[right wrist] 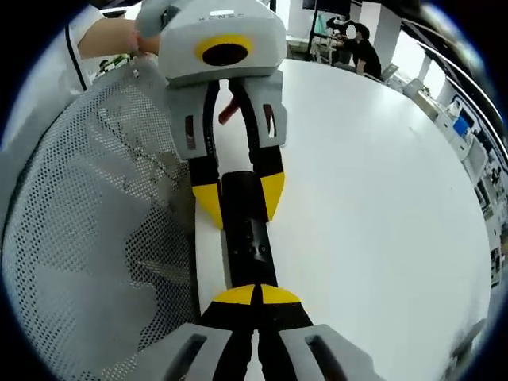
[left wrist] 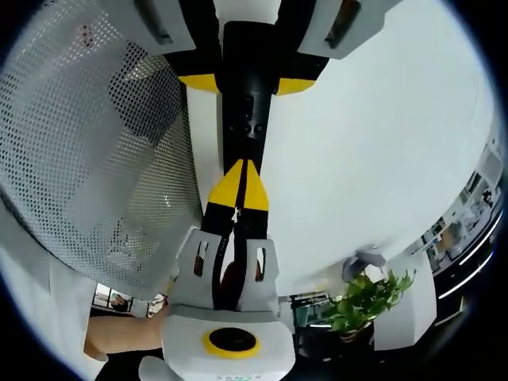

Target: Press the specified remote control buttons in sequence, fully releasing each button before pressing the next.

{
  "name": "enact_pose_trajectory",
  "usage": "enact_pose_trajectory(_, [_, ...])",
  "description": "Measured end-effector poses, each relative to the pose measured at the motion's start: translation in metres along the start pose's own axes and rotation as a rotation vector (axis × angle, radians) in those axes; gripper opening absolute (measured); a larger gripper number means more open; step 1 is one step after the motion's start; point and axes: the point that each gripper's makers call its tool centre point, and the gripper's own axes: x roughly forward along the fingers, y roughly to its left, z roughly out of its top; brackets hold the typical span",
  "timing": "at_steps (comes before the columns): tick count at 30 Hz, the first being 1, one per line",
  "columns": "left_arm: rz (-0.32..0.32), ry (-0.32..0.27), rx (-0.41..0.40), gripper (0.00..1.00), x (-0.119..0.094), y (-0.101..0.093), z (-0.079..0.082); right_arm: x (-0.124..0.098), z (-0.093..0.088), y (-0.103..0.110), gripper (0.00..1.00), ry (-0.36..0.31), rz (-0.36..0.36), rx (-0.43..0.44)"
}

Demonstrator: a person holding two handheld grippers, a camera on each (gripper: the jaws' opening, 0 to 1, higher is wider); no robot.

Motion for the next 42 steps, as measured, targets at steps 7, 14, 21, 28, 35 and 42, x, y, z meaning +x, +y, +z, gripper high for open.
enact_pose_trajectory(7, [-0.002, 0.010, 0.005, 0.24, 0.000, 0.000, 0.000, -0.003, -0.001, 0.000, 0.00, -0.138, -0.021, 0.068])
enact_pose_trajectory(14, [-0.001, 0.012, 0.004, 0.24, 0.000, 0.000, 0.001, -0.003, 0.003, 0.000, 0.00, -0.171, -0.060, 0.077])
enact_pose_trajectory(21, [-0.001, 0.016, 0.005, 0.24, 0.000, 0.000, 0.001, 0.003, 0.011, 0.003, 0.00, -0.170, -0.031, 0.030])
enact_pose_trajectory(28, [0.001, 0.011, 0.003, 0.24, 0.000, 0.000, 0.000, 0.004, 0.010, 0.001, 0.00, -0.043, -0.009, 0.023])
enact_pose_trajectory(35, [0.001, 0.007, 0.003, 0.24, 0.000, 0.000, 0.000, 0.005, 0.009, 0.002, 0.00, 0.003, -0.027, -0.012])
enact_pose_trajectory(42, [0.003, 0.004, 0.002, 0.24, 0.000, 0.000, 0.000, 0.001, 0.011, 0.005, 0.00, -0.142, 0.011, 0.114])
